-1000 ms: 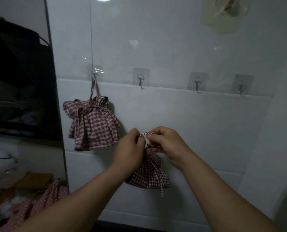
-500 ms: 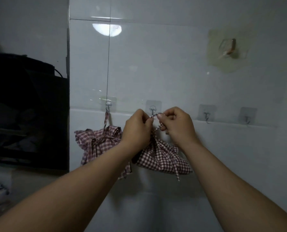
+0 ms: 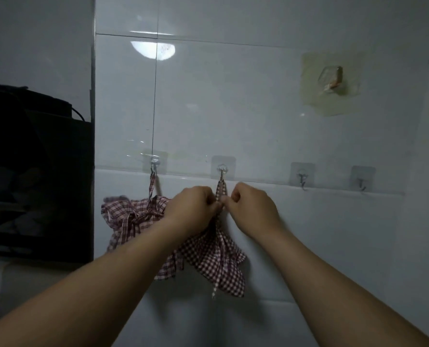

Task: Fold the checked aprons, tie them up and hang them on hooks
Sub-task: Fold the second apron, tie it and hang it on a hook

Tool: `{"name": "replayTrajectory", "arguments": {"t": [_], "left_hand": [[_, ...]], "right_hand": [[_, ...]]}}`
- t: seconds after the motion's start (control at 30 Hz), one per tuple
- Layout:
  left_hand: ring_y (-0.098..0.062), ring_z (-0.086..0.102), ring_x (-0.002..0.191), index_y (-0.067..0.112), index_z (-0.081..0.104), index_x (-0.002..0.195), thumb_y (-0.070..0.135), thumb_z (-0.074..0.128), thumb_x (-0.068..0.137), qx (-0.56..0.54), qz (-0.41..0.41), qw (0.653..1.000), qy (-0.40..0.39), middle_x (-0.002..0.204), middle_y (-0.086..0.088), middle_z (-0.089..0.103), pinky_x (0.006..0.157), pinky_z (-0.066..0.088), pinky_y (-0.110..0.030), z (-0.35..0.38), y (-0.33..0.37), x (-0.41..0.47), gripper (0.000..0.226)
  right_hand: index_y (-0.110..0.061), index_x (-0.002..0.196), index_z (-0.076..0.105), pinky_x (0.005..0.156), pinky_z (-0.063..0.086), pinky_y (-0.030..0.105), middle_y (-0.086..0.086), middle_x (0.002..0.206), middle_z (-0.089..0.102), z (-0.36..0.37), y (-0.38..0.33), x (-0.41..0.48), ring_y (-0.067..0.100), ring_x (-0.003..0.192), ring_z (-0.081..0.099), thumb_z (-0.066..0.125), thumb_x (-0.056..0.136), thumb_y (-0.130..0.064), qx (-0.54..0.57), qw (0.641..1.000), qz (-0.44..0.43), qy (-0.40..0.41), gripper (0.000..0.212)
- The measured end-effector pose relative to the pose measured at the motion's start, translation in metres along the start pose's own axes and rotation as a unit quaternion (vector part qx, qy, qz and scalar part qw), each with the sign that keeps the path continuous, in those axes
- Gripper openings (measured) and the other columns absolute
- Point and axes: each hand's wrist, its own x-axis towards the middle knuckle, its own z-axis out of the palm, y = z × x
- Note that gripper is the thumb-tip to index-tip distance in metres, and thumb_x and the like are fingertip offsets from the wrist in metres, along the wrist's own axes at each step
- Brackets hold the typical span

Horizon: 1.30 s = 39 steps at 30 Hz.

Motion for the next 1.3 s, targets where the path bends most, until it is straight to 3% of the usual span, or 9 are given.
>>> {"name": "replayTrajectory", "arguments": {"t": [0.2, 0.3, 0.47, 0.57, 0.67, 0.8, 0.93, 1.03, 1.3], "left_hand": [[-0.013, 0.053, 0.100, 0.020, 0.055, 0.121, 0.036, 0.074, 0.090, -0.201, -0.070, 0.922, 0.324, 0.114, 0.004, 0.051, 0.087, 0.045, -0.030, 0.012, -0.002, -0.102, 0.040], [0.001, 0.055, 0.099, 0.027, 0.044, 0.123, 0.047, 0.079, 0.084, -0.380, -0.204, 0.880, 0.201, 0.114, 0.013, 0.054, 0.079, 0.043, -0.017, 0.033, 0.008, -0.133, 0.057], [-0.002, 0.065, 0.101, 0.029, 0.055, 0.121, 0.002, 0.065, 0.092, -0.407, -0.149, 0.887, 0.162, 0.111, 0.009, 0.069, 0.085, 0.051, -0.024, 0.042, 0.004, -0.114, 0.042], [-0.012, 0.067, 0.101, 0.030, 0.056, 0.126, 0.001, 0.057, 0.094, -0.412, -0.111, 0.898, 0.103, 0.112, 0.004, 0.069, 0.084, 0.055, -0.033, 0.027, -0.005, -0.082, 0.043], [-0.019, 0.062, 0.108, 0.025, 0.044, 0.144, 0.002, 0.055, 0.096, -0.308, -0.084, 0.943, 0.097, 0.125, -0.004, 0.060, 0.087, 0.050, -0.026, 0.030, -0.012, -0.053, 0.054], [-0.025, 0.046, 0.122, 0.025, 0.051, 0.144, 0.000, 0.066, 0.084, -0.091, -0.010, 0.972, 0.217, 0.134, -0.006, 0.043, 0.102, 0.044, -0.038, 0.060, -0.013, -0.060, 0.067], [-0.030, 0.053, 0.115, 0.030, 0.054, 0.139, 0.005, 0.067, 0.086, -0.100, 0.000, 0.970, 0.221, 0.126, -0.003, 0.045, 0.099, 0.051, -0.048, 0.073, -0.028, -0.063, 0.060], [-0.028, 0.052, 0.115, 0.023, 0.056, 0.138, 0.002, 0.070, 0.085, -0.107, 0.005, 0.960, 0.258, 0.125, -0.004, 0.046, 0.099, 0.049, -0.045, 0.069, -0.031, -0.070, 0.058], [-0.025, 0.059, 0.109, 0.021, 0.055, 0.146, 0.000, 0.062, 0.089, -0.103, 0.072, 0.983, 0.133, 0.124, -0.004, 0.051, 0.096, 0.049, -0.030, 0.064, -0.044, -0.074, 0.060]], "right_hand": [[-0.030, 0.099, 0.069, 0.075, 0.053, 0.029, -0.015, 0.094, 0.072, 0.024, 0.030, -0.048, 0.004, 0.086, 0.065, 0.059, 0.098, -0.049, 0.115, 0.986, 0.024, -0.116, 0.021], [-0.033, 0.102, 0.069, 0.077, 0.051, 0.024, -0.016, 0.096, 0.071, 0.029, 0.032, -0.053, -0.002, 0.087, 0.065, 0.062, 0.097, -0.047, 0.207, 0.966, 0.068, -0.137, 0.017], [-0.030, 0.106, 0.070, 0.085, 0.053, 0.031, -0.006, 0.102, 0.069, 0.027, 0.033, -0.056, 0.008, 0.089, 0.067, 0.066, 0.093, -0.043, 0.245, 0.958, 0.072, -0.133, 0.019], [-0.027, 0.106, 0.070, 0.075, 0.052, 0.025, -0.010, 0.097, 0.075, 0.012, 0.035, -0.055, 0.004, 0.084, 0.070, 0.070, 0.093, -0.036, 0.338, 0.923, 0.106, -0.152, 0.016], [-0.012, 0.091, 0.068, 0.066, 0.046, 0.029, 0.004, 0.079, 0.071, 0.012, 0.041, -0.055, 0.012, 0.070, 0.063, 0.073, 0.093, -0.024, 0.307, 0.936, 0.106, -0.134, 0.012], [-0.024, 0.090, 0.070, 0.064, 0.047, 0.030, -0.001, 0.073, 0.069, 0.032, 0.038, -0.069, 0.007, 0.061, 0.059, 0.071, 0.089, -0.025, 0.242, 0.958, 0.097, -0.123, 0.001], [-0.027, 0.085, 0.062, 0.057, 0.042, 0.020, -0.011, 0.069, 0.064, 0.035, 0.038, -0.073, -0.003, 0.060, 0.057, 0.069, 0.090, -0.027, 0.207, 0.969, 0.102, -0.093, 0.009], [-0.024, 0.087, 0.052, 0.064, 0.047, 0.033, -0.006, 0.074, 0.060, 0.033, 0.040, -0.075, 0.009, 0.066, 0.057, 0.071, 0.088, -0.035, 0.185, 0.978, 0.094, -0.033, 0.022], [-0.019, 0.086, 0.055, 0.066, 0.047, 0.035, -0.003, 0.072, 0.063, 0.038, 0.048, -0.074, 0.019, 0.070, 0.059, 0.069, 0.092, -0.037, 0.171, 0.976, 0.117, -0.067, 0.024]]}}
